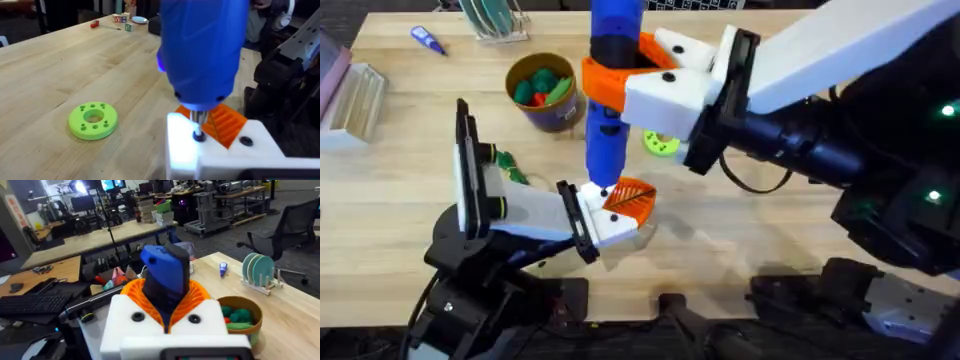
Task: Pick up the gripper from the table and insert it into the empty holder that is missing its gripper. Then pick up a screw, insert it into the mounting hole, and use the screwdriver to tighten it. Finally, clean up the table by picking up the vegetable and placing it into the bucket.
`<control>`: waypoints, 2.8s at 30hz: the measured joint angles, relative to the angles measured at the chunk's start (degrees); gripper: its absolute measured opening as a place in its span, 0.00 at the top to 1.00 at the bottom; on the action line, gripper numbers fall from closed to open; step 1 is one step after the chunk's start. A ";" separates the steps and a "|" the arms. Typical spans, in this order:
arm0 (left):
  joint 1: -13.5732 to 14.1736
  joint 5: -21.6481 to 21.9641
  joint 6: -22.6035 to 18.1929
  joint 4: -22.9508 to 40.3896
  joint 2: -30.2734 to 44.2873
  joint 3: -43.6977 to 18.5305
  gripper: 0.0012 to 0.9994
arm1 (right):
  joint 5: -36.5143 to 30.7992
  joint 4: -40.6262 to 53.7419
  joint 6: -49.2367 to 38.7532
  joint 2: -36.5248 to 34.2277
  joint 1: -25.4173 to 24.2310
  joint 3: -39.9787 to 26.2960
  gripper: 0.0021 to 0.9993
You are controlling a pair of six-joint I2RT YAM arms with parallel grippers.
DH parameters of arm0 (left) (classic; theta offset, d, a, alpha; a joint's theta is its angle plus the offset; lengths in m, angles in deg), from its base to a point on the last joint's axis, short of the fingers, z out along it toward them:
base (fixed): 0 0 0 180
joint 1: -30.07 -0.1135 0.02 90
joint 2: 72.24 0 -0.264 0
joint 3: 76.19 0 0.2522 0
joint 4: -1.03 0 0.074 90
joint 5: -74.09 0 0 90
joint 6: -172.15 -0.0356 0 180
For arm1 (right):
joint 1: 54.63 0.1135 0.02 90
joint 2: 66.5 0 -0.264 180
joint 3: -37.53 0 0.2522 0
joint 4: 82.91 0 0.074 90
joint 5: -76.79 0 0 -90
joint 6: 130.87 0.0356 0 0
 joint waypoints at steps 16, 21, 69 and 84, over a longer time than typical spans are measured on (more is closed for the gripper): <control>0.00 0.00 0.17 0.02 0.00 0.00 0.99 | -0.28 1.55 0.71 -0.26 -0.60 0.00 0.98; 0.00 0.02 0.37 0.02 0.00 0.00 0.99 | -0.37 1.58 0.85 -0.26 -0.61 0.00 0.98; 0.00 0.15 0.33 0.00 0.00 0.00 0.99 | -11.57 8.25 -30.22 -4.14 -22.77 0.13 0.98; 0.00 0.17 0.33 0.00 0.00 0.00 0.99 | -26.51 8.92 -70.50 -27.69 -31.89 0.13 0.98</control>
